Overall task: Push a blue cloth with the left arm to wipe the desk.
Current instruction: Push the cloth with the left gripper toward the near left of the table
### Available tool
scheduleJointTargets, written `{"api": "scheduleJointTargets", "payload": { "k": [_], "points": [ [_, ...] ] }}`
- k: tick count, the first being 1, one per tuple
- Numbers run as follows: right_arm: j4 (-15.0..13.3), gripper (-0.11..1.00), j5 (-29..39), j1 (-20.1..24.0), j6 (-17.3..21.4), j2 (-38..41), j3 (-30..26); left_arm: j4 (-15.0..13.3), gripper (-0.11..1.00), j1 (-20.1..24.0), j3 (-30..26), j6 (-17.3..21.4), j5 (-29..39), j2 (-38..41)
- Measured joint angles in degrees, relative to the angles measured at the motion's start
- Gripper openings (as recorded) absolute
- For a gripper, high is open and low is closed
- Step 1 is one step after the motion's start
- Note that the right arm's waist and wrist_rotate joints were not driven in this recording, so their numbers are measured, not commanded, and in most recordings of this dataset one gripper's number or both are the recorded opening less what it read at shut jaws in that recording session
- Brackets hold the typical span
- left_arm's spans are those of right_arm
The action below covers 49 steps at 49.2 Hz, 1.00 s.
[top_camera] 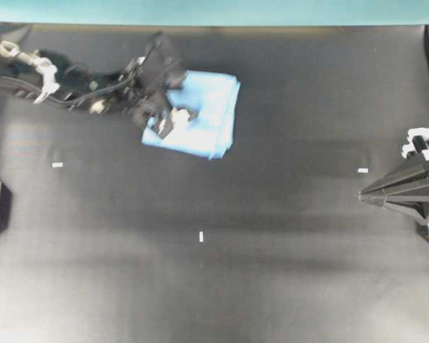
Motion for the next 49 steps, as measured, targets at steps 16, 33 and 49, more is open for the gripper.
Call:
{"api": "scheduleJointTargets", "payload": {
  "k": [16, 33, 49],
  "points": [
    [0.00, 0.00, 0.00, 0.00, 0.00, -1.05, 0.62, -0.09, 0.87, -9.58, 9.05, 0.00, -1.76, -5.45],
    [0.00, 0.00, 0.35, 0.00, 0.00, -1.93, 1.23, -0.09, 0.87, -22.32, 18.02, -2.46, -1.93, -11.95],
    [0.00, 0.00, 0.26, 0.00, 0.09, -2.29, 1.23, 0.00, 0.87, -38.14, 20.83, -10.02, -1.93, -14.59]
  ]
}}
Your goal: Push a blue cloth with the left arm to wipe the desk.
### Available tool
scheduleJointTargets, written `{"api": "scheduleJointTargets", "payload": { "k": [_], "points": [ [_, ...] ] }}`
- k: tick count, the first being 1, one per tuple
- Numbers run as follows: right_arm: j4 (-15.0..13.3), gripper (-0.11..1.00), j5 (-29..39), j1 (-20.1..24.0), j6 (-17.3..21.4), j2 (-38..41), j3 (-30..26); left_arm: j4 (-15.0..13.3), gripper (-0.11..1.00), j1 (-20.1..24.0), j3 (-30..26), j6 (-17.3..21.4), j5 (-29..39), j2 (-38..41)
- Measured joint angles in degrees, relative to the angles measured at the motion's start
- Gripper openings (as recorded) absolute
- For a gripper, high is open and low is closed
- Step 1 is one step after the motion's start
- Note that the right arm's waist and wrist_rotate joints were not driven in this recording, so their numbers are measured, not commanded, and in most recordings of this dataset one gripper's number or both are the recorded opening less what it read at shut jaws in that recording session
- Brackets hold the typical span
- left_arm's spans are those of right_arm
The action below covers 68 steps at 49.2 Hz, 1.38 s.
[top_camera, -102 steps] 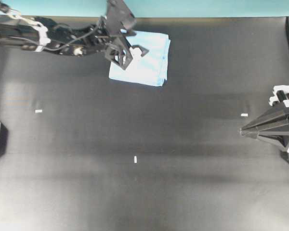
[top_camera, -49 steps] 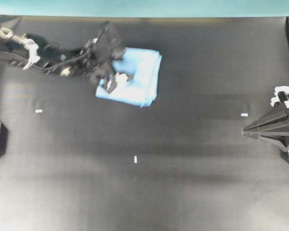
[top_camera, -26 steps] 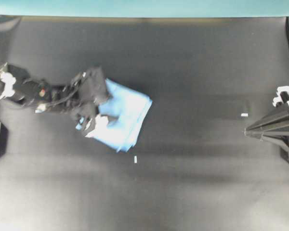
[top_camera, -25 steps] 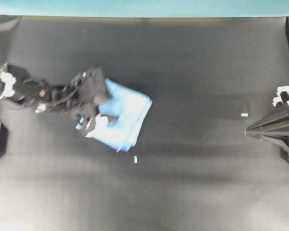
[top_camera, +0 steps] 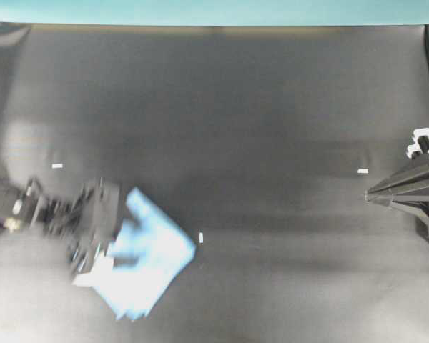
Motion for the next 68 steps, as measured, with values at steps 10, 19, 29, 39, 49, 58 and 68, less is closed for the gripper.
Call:
{"api": "scheduleJointTargets", "payload": {
  "k": [10, 19, 29, 39, 49, 58, 68],
  "points": [
    [0.00, 0.00, -0.44, 0.00, -0.09, 0.00, 0.00, 0.00, 0.87, -10.72, -0.79, -5.89, 0.00, 0.18],
    [0.00, 0.00, -1.32, 0.00, -0.09, -0.09, 0.00, 0.00, 0.87, -12.92, -1.41, -6.33, 0.00, 0.62],
    [0.00, 0.00, -1.67, 0.00, -0.09, -0.09, 0.00, 0.00, 0.87, -13.01, -1.58, -5.71, 0.26, 0.62],
    [0.00, 0.00, -2.02, -0.09, -0.09, -0.97, 0.00, 0.00, 0.86, -13.01, -2.46, 0.70, 3.78, -0.35],
    [0.00, 0.00, -1.93, 0.00, -0.09, -1.76, 0.09, 0.09, 0.86, -13.10, -2.99, 2.11, 6.94, -7.21],
    [0.00, 0.00, -1.41, 0.00, -0.09, -1.76, 0.44, 0.09, 0.86, -12.22, -1.93, 2.20, 7.03, -13.10],
    [0.09, 0.00, -1.41, -0.09, 0.00, -1.85, 0.53, 0.09, 0.86, -11.95, -1.67, 2.20, 7.03, -13.27]
  ]
}}
